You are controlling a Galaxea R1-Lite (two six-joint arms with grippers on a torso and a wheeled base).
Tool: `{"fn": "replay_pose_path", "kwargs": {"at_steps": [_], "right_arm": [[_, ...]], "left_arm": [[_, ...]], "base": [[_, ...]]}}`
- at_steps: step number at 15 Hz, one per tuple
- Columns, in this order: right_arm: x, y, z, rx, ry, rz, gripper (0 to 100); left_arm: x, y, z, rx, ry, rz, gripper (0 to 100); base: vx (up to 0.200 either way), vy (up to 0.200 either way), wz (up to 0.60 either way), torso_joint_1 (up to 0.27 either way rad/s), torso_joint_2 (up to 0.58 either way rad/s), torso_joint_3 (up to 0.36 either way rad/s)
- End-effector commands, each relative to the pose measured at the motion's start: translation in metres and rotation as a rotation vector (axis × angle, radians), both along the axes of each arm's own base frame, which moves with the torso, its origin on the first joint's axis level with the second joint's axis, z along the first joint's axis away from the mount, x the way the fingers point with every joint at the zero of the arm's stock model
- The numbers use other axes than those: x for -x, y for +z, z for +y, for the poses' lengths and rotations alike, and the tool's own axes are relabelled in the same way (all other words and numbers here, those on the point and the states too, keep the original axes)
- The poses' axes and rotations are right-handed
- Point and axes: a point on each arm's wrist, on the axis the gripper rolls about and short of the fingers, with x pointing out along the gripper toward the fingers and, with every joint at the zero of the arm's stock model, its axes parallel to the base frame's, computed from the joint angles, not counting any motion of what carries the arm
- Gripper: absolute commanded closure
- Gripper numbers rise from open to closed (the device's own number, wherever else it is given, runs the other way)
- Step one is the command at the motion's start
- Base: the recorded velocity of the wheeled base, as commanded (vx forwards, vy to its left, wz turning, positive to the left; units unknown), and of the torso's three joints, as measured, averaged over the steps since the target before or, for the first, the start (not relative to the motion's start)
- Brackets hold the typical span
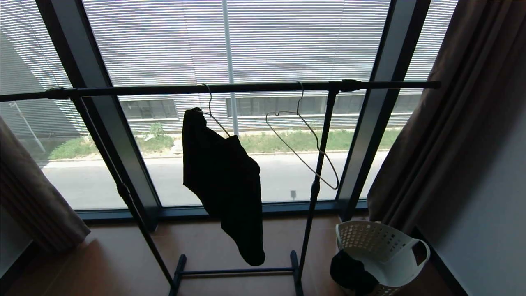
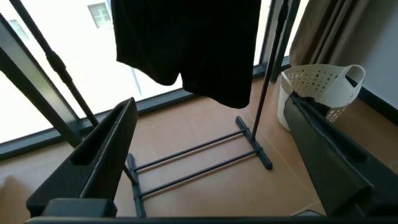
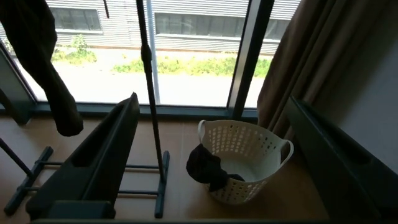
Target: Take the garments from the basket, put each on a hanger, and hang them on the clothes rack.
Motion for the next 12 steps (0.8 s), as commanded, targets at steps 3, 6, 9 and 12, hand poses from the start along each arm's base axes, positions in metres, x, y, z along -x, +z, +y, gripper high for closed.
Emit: {"fn": "replay_pose_path", "kwargs": {"at_steps": [3, 6, 9, 12], "right_arm": [[-0.0001, 0.0003, 0.0000, 0.004, 0.003, 0.000, 0], [-0.0002, 0.0003, 0.0001, 0.007, 0.004, 0.002, 0], [-0.0001, 0.0003, 0.0001, 0.007, 0.004, 0.000, 0], [-0.0001, 0.0003, 0.0001, 0.007, 0.004, 0.000, 0]], "left_arm": [[-0.0005, 0.0003, -0.0001, -0.001, 0.002, 0.006, 0], [-0.0005, 0.0003, -0.0001, 0.000, 0.002, 0.006, 0], [-0.0004, 0.0003, 0.0000, -0.002, 0.003, 0.004, 0], [-0.0004, 0.0003, 0.0000, -0.002, 0.003, 0.004, 0]], "base": [[0.200, 0.000, 0.00, -0.006, 0.00, 0.002], [0.000, 0.000, -0.40, 0.013, 0.00, -0.002], [0.000, 0.000, -0.60, -0.001, 0.00, 0.002], [0.000, 0.000, -0.60, -0.001, 0.00, 0.002]]}}
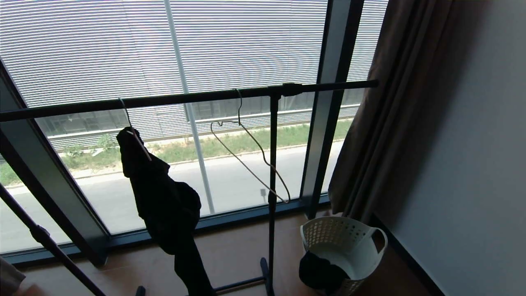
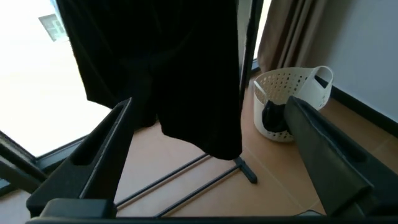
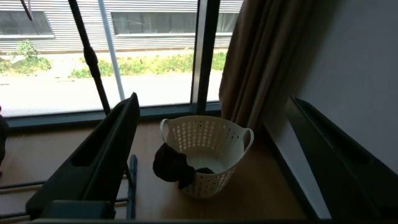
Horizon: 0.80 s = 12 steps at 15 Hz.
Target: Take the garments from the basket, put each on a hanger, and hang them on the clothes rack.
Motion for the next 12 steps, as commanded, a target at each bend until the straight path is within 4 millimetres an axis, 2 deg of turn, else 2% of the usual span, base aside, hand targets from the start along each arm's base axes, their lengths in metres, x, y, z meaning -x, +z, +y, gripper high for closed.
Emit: {"fn": "replay_pose_path", "kwargs": {"at_steps": [1, 4, 12], "right_arm": [[-0.0001, 0.0001, 0.0000, 0.000, 0.001, 0.002, 0], [-0.0001, 0.0001, 0.0000, 0.000, 0.001, 0.002, 0], [-0.0001, 0.0001, 0.0000, 0.000, 0.001, 0.002, 0]], "left_arm": [[-0.0004, 0.0003, -0.0001, -0.001, -0.001, 0.005, 0], [-0.0004, 0.0003, -0.0001, -0.002, -0.001, 0.005, 0], [-0.0004, 0.0003, -0.0001, -0.003, 0.002, 0.005, 0]], "base": [[0.000, 0.000, -0.60, 0.002, 0.00, 0.002], [0.000, 0.000, 0.00, 0.000, 0.00, 0.000], [0.000, -0.200, 0.00, 0.002, 0.00, 0.002]]}}
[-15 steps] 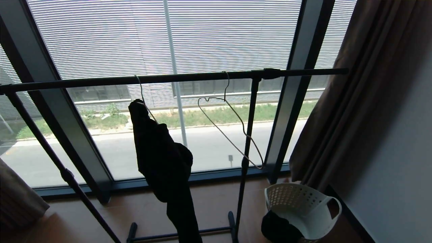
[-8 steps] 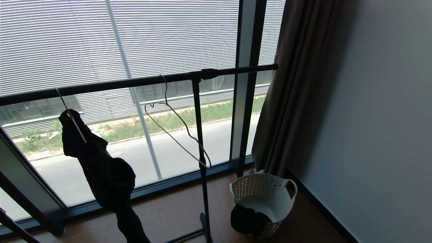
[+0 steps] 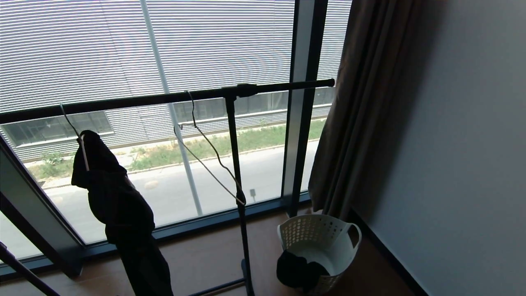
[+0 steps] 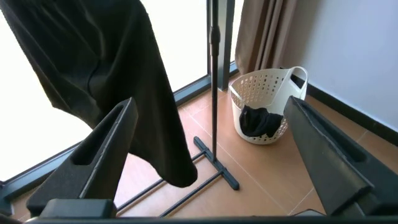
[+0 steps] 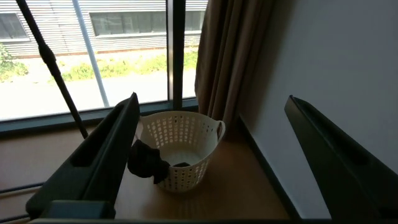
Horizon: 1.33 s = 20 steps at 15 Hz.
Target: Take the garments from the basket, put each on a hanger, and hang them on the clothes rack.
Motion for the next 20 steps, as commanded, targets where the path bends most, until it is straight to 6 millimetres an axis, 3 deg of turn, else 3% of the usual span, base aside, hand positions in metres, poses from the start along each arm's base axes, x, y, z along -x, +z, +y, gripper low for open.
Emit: {"fn": "replay_pose_path", "kwargs": {"at_steps": [1, 7, 12, 20], "right_arm": [[-0.0001, 0.0001, 0.0000, 0.001, 0.001, 0.002, 0], [-0.0001, 0.0001, 0.0000, 0.001, 0.001, 0.002, 0], [-0.0001, 0.0001, 0.0000, 0.001, 0.001, 0.002, 0], [-0.0001, 0.0001, 0.0000, 0.001, 0.001, 0.002, 0]], "left_arm": [[-0.0003, 0.0000, 0.0000, -0.001, -0.001, 0.005, 0], [-0.0003, 0.0000, 0.0000, -0.001, -0.001, 0.005, 0], [-0.0002, 0.0000, 0.0000, 0.003, 0.000, 0.004, 0], [-0.0002, 0.0000, 0.0000, 0.001, 0.000, 0.004, 0]], "base": [[0.200, 0.000, 0.00, 0.002, 0.00, -0.002], [0.200, 0.000, 0.00, 0.005, 0.00, 0.002], [0.000, 0.000, 0.00, -0.015, 0.03, 0.018], [0.000, 0.000, 0.00, -0.173, 0.45, 0.276]]}}
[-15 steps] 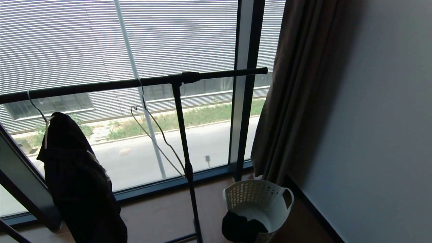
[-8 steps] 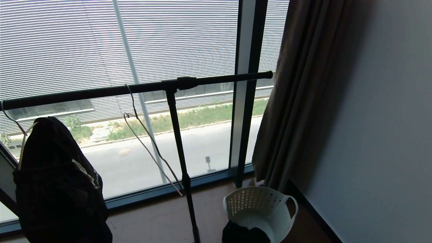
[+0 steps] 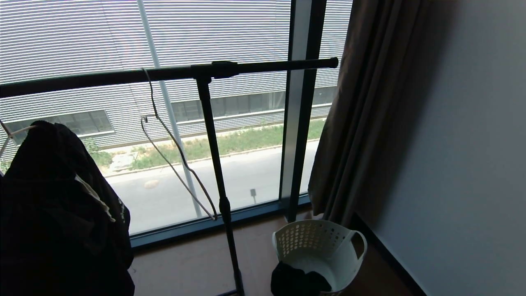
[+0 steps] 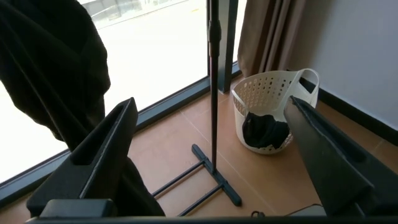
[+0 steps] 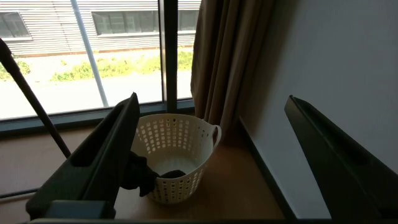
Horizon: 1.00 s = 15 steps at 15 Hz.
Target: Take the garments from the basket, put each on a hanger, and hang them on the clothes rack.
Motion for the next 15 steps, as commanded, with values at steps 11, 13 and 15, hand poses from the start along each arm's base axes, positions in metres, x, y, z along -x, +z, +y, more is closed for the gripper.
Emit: {"fn": "replay_pose_path", "kwargs": {"at_steps": [11, 13, 15], "right_arm": [[-0.0001, 0.0002, 0.0000, 0.001, 0.001, 0.000, 0], [-0.0001, 0.0002, 0.0000, 0.001, 0.001, 0.000, 0], [-0.0001, 0.0002, 0.0000, 0.001, 0.001, 0.000, 0]], "left_arm": [[-0.0002, 0.0000, 0.0000, 0.000, 0.000, 0.002, 0], [-0.0002, 0.0000, 0.0000, 0.000, 0.000, 0.002, 0], [-0.0002, 0.0000, 0.0000, 0.000, 0.000, 0.002, 0]], "base": [[0.000, 0.000, 0.00, -0.159, 0.52, 0.357], [0.000, 0.000, 0.00, -0.105, 0.47, 0.366], [0.000, 0.000, 0.00, -0.088, 0.46, 0.378]]}}
